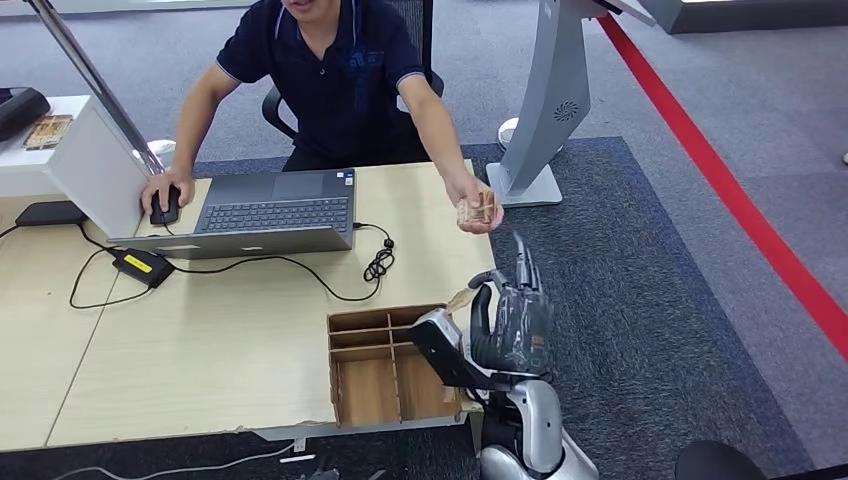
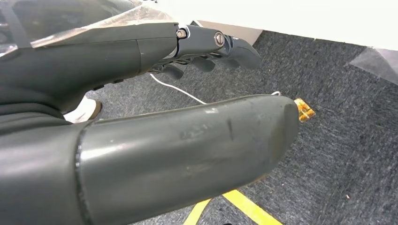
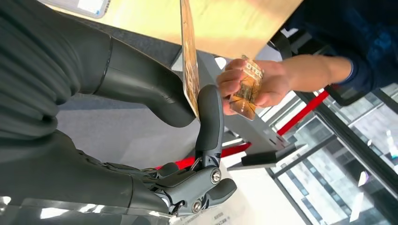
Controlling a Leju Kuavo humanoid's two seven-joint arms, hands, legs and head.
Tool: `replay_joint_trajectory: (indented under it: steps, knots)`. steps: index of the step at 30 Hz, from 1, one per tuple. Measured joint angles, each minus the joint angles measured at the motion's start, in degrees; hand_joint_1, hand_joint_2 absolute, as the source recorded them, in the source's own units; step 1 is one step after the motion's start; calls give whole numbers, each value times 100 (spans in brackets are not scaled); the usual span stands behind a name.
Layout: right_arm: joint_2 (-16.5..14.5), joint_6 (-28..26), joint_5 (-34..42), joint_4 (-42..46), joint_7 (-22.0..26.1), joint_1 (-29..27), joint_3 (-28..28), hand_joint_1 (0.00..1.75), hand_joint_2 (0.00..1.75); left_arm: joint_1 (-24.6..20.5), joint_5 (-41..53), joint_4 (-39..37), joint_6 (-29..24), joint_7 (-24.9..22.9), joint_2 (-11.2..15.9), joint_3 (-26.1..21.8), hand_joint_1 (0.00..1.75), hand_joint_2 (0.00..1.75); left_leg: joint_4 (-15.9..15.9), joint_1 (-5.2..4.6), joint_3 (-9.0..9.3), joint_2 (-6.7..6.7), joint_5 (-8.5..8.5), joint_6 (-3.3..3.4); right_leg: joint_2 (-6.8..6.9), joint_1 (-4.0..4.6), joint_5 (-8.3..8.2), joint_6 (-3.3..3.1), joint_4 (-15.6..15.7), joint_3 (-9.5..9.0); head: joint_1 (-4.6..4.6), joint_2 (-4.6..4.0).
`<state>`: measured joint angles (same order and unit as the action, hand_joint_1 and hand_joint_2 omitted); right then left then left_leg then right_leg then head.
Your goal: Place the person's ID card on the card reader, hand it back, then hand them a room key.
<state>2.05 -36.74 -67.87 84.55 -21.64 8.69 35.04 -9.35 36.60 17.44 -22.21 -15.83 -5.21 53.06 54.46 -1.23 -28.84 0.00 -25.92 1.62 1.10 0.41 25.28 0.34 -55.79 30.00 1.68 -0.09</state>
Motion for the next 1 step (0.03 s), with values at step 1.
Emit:
replay_joint_trajectory:
  steps: [1]
  knots:
    - [8,-5,-3,37,-1,-9,-13,175,175,1,2,0,-3,0,-1,-1,0,0,0,0,0,0,0,0,0,0,0,0,0,0,0,0]
